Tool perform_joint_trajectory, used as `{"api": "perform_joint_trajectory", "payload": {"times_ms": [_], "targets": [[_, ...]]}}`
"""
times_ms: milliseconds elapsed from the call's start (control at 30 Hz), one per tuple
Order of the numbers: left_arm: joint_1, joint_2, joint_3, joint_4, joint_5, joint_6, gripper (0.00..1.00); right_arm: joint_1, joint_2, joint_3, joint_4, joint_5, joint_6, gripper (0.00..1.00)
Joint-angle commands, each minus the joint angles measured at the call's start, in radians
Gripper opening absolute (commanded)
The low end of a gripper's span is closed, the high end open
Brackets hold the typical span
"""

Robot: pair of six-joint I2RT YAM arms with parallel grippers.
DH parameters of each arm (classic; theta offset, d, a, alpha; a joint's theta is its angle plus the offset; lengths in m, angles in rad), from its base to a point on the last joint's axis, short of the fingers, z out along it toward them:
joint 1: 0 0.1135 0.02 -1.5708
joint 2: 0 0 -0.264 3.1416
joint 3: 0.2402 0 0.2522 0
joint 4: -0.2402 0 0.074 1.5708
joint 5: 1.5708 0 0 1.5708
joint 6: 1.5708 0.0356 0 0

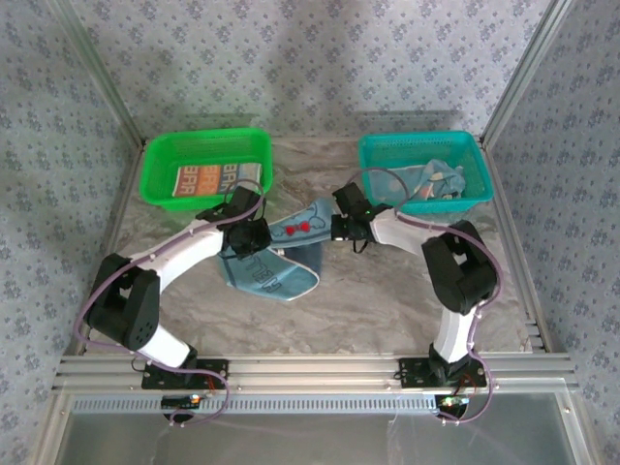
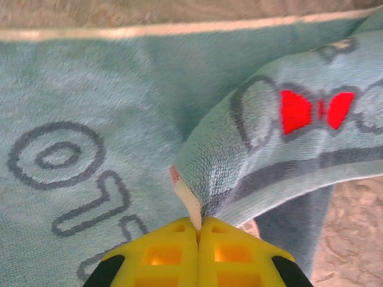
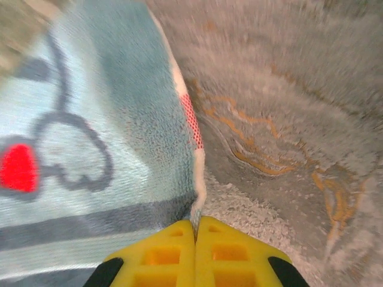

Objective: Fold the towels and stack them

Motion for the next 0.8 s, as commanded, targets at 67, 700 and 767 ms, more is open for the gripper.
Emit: {"api": "perform_joint_trajectory", "payload": {"times_ms": [67, 700, 767], "targets": [[0.004, -0.088, 0.174, -0.096, -0.038, 0.052, 0.0, -0.013, -0.194, 0.031, -0.016, 0.004, -0.048, 0.0], [0.086, -0.013, 0.835, -0.234, -0.097, 0.289, 0.0, -0.042, -0.304, 0.443, 0.149, 0.003, -0.221, 0.0], [0.09, 0.023, 0.898, -0.243, -0.081, 0.308, 0.0, -0.044, -0.282, 0.482, 0.168, -0.016, -0.228, 0.0]]}}
